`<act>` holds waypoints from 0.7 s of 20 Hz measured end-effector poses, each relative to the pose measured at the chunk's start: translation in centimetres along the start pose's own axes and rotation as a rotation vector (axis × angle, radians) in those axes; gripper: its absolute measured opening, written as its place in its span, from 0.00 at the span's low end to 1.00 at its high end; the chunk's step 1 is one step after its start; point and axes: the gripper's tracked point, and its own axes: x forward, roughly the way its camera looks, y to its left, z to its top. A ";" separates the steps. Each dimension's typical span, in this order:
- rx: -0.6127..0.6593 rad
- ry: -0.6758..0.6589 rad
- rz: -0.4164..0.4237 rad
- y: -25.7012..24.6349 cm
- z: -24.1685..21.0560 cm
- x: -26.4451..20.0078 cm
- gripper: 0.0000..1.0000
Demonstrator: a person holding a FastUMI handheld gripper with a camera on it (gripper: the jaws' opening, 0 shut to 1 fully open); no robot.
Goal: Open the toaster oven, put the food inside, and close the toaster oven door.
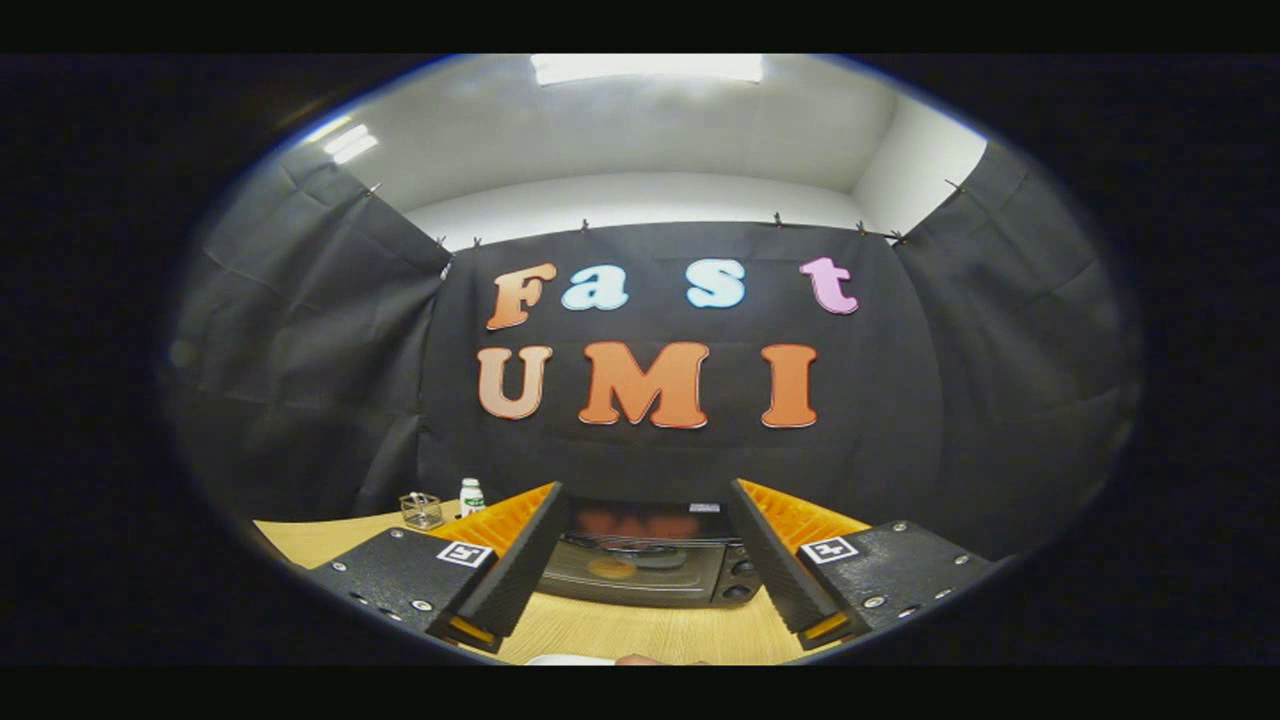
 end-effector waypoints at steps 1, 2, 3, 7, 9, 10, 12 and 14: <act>0.008 -0.004 0.003 -0.1 0.3 -0.2 0.96; 0.014 -0.008 0.006 -0.2 0.5 -0.3 0.96; 0.017 -0.010 0.008 -0.4 0.6 -0.5 0.96; 0.015 -0.003 -0.006 -1.1 0.4 -0.8 0.96; 0.022 0.001 -0.005 -1.3 0.3 -1.0 0.96; 0.025 0.001 -0.003 -1.4 0.3 -1.0 0.96; 0.036 -0.010 0.010 -1.3 0.5 -1.0 0.96; 0.058 -0.019 0.036 -0.9 0.6 -1.1 0.96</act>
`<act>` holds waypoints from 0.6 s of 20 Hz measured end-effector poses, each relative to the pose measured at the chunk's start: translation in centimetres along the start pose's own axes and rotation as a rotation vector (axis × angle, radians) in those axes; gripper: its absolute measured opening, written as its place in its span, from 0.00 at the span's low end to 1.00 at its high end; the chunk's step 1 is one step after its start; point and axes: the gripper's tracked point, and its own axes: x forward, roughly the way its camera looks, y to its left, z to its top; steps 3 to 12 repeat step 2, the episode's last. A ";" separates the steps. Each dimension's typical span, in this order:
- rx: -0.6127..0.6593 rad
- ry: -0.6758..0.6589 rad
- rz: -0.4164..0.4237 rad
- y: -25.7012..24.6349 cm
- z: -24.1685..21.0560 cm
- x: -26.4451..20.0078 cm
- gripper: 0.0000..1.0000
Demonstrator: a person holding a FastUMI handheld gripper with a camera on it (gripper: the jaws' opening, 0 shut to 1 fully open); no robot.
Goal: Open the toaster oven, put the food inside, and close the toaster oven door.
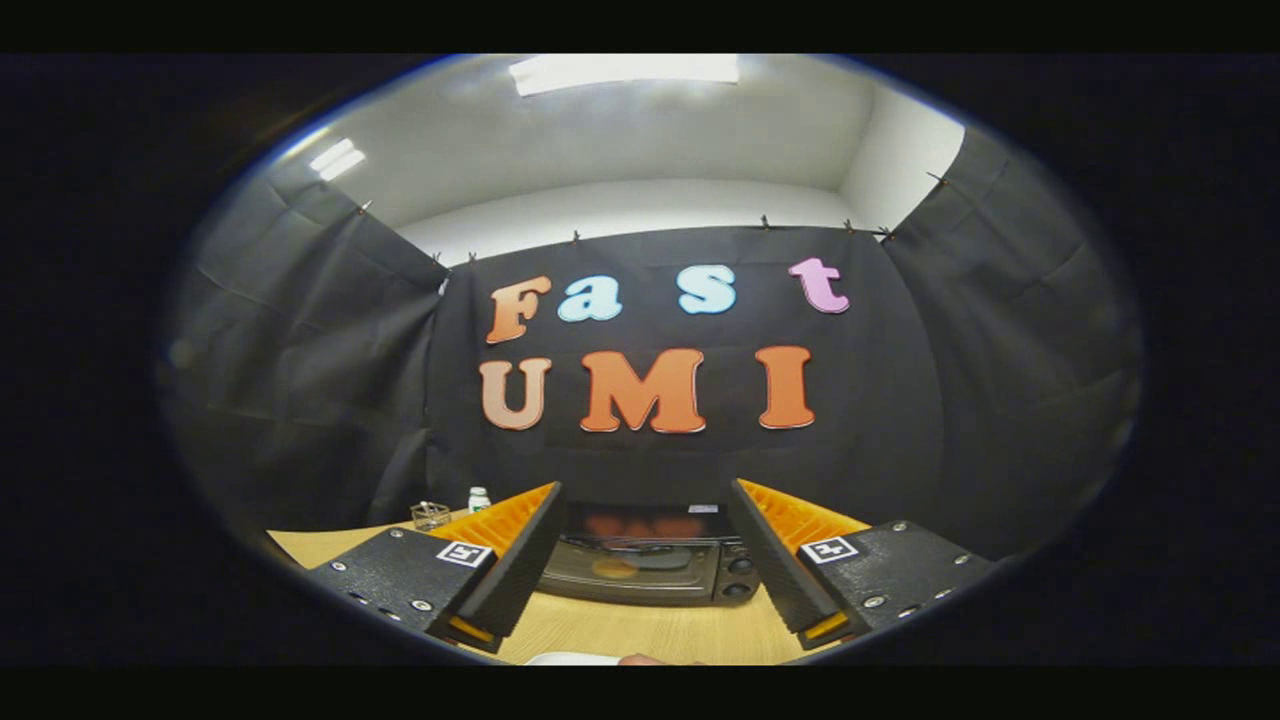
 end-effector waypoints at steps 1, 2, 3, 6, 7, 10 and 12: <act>0.008 0.000 0.007 0.0 -0.1 0.1 0.96; 0.010 -0.002 0.009 0.0 -0.2 0.1 0.96; 0.010 -0.002 0.009 0.0 -0.2 0.1 0.96; 0.010 -0.002 0.009 0.0 -0.2 0.1 0.96; 0.010 -0.002 0.009 0.0 -0.2 0.1 0.96; 0.010 -0.002 0.009 0.0 -0.2 0.1 0.96; 0.010 -0.002 0.009 0.0 -0.2 0.1 0.96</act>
